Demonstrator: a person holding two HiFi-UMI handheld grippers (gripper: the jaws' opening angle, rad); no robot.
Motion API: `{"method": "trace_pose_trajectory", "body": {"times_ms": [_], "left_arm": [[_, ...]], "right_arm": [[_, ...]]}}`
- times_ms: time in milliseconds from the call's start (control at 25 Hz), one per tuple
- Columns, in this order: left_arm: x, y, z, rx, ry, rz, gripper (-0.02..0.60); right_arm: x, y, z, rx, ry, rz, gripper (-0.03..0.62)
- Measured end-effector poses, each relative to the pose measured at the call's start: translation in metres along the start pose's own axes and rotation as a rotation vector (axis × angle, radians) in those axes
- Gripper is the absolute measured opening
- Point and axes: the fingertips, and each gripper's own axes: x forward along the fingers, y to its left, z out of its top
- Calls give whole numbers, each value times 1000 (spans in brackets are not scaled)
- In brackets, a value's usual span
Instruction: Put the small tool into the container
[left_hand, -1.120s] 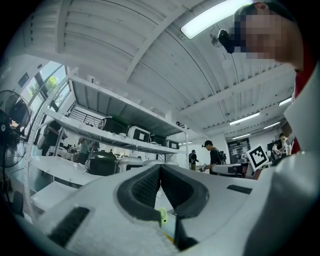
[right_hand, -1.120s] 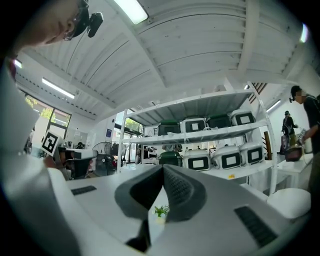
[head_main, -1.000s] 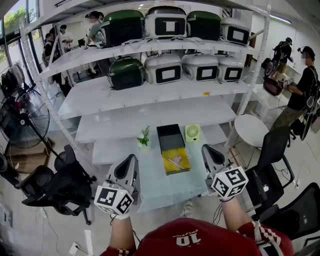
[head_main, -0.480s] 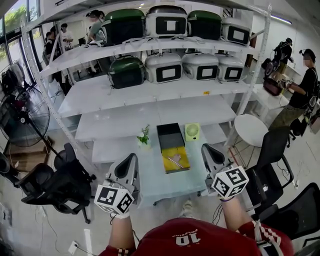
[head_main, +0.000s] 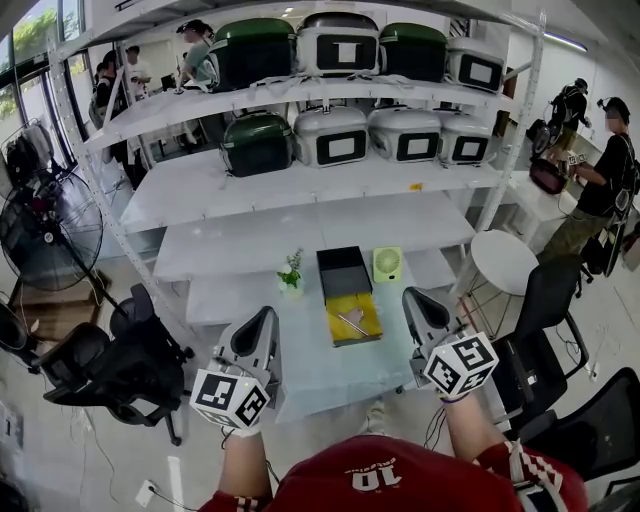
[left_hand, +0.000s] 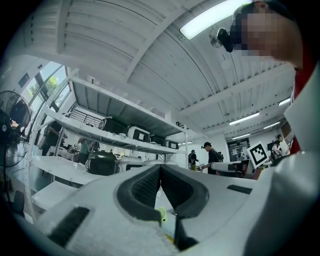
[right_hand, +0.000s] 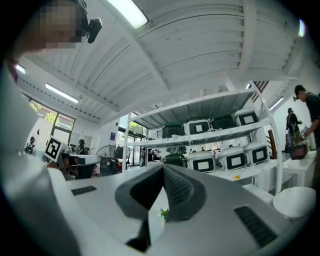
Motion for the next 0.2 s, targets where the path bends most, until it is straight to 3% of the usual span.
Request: {"method": "trace_pose_trajectory", "body": {"times_ms": [200], "left_arm": [[-4, -2, -2, -5, 2, 0, 0]], "right_arm": [[-3, 1, -2, 1, 0, -8, 2]]}}
